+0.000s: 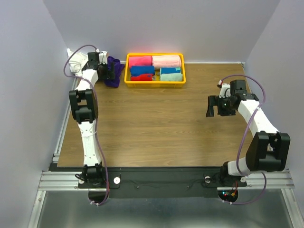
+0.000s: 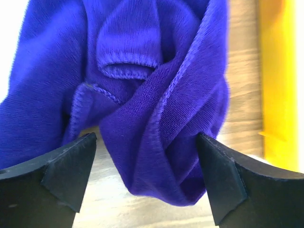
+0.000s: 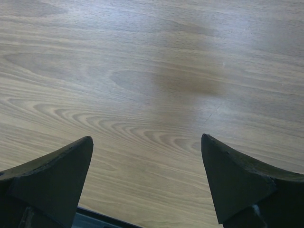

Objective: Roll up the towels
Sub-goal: Grab a towel with the left arm, then move the towel to the center of the board

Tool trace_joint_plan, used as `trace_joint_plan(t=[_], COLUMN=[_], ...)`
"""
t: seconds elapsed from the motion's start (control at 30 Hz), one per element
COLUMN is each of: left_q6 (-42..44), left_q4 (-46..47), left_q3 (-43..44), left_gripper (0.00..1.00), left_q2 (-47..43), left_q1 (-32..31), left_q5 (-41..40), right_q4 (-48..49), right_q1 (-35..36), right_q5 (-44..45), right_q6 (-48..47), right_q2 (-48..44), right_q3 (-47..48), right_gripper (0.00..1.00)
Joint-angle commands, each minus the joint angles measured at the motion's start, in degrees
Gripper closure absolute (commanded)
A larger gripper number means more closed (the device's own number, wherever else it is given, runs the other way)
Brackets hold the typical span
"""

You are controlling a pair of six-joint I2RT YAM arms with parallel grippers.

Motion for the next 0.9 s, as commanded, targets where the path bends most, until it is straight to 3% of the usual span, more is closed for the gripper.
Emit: trace_joint_plan(t=[0.0, 0.03, 0.07, 0.2, 0.33, 0.37, 0.63, 0.87], left_q6=[0.1, 0.4, 0.7, 2.5, 4.1, 4.8, 10.7, 16.5], left_q4=[0.3, -0.1, -0.7, -4.2, -8.5, -9.6, -21.0, -29.2], left_q3=[3.4, 3.8, 4.2, 3.7, 2.4, 2.4, 2.1, -3.4], left_gripper=[0.10, 0.14, 0.29, 0.59, 0.93, 0.97, 1.00, 1.00], left_q2=[1.0, 1.1, 1.1, -2.5, -11.7, -13.5, -33.5, -46.0], left_q1=[0.0, 0.0, 0.0, 0.3, 1.2, 1.4, 1.6, -0.1], left_q5=[-3.7, -4.0, -4.2, -3.0, 0.3, 1.2, 8.7, 22.2], right_q4=[0.9, 0.9, 0.8, 0.8, 0.6, 0.6, -1.2, -4.3], right_q1=[0.0, 0.0, 0.0, 0.0, 0.0, 0.0, -0.1, 0.0], right_q5=[0.9, 1.0, 1.0, 0.8, -0.7, -1.1, -6.9, -13.0], right_q6=[-0.6, -0.6, -0.7, -0.6, -0.4, -0.3, 0.3, 0.3], right_q2=[-0.1, -0.3, -0.5, -1.3, -2.5, -2.9, -6.4, -7.5], right_q3=[3.1, 3.1, 3.3, 3.3, 3.3, 3.3, 6.2, 11.6], right_gripper=[0.00, 0.00, 0.00, 0.00, 0.00, 0.00, 0.00, 0.00])
